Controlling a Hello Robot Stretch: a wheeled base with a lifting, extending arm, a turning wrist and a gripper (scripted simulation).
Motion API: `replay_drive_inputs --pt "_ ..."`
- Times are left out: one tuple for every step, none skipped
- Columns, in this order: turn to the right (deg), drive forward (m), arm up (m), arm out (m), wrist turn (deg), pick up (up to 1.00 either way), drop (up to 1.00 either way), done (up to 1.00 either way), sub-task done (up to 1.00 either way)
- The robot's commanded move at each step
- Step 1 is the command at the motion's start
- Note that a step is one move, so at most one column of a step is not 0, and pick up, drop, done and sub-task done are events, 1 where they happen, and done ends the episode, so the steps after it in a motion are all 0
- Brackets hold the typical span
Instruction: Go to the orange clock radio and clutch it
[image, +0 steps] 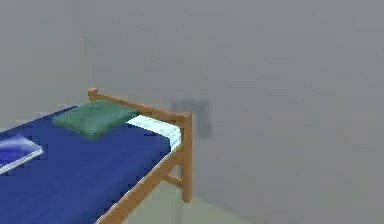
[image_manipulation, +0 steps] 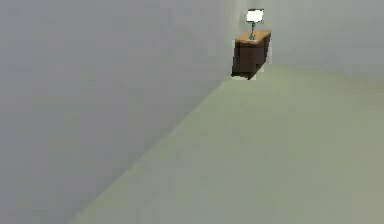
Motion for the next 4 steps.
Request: replay_drive_inputs --pt "45.0 0.0 0.0 0.0 0.0 0.0 0.0 0.0 0.0" --pt "45.0 0.0 0.0 0.0 0.0 0.0 0.0 0.0 0.0" --pt "45.0 0.0 0.0 0.0 0.0 0.0 0.0 0.0 0.0" --pt "9.0 0.0 0.0 0.0 0.0 0.0 0.0 0.0 0.0"
